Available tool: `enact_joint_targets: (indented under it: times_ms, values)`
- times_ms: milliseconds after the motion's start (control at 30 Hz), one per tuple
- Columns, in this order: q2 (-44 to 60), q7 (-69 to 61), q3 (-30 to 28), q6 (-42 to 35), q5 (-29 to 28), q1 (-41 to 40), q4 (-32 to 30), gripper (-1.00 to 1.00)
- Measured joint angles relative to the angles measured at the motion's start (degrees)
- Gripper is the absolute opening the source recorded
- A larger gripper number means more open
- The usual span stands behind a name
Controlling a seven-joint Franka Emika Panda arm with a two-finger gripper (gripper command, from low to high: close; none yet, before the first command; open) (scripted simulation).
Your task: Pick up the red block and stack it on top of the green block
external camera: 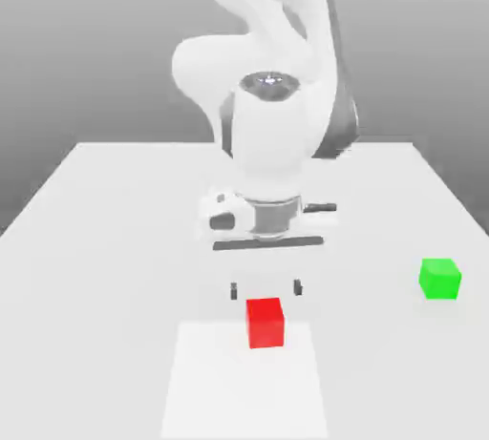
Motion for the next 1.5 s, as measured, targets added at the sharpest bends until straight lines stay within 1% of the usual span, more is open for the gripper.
enact_joint_targets:
  times_ms: [67, 100, 333, 567, 633, 967, 1500]
  values:
    - [4.3, 0.4, -0.7, 3.7, -0.6, 0.6, 0.5, 0.00]
    - [6.3, 0.4, -1.0, 5.3, -0.6, 0.8, 0.7, -1.00]
    - [6.7, 0.8, -1.1, 5.7, -1.0, 0.9, 0.8, -1.00]
    - [-6.4, -0.5, -0.5, -5.5, 0.7, 0.8, -1.0, -1.00]
    - [-9.1, 1.5, 0.2, -8.0, 1.3, 1.3, -1.1, -1.00]
    - [-12.7, 28.6, 9.6, -12.4, 5.8, 6.1, 1.8, -1.00]
    - [-14.0, 75.5, 27.4, -17.0, 11.0, 12.2, 6.5, -1.00]
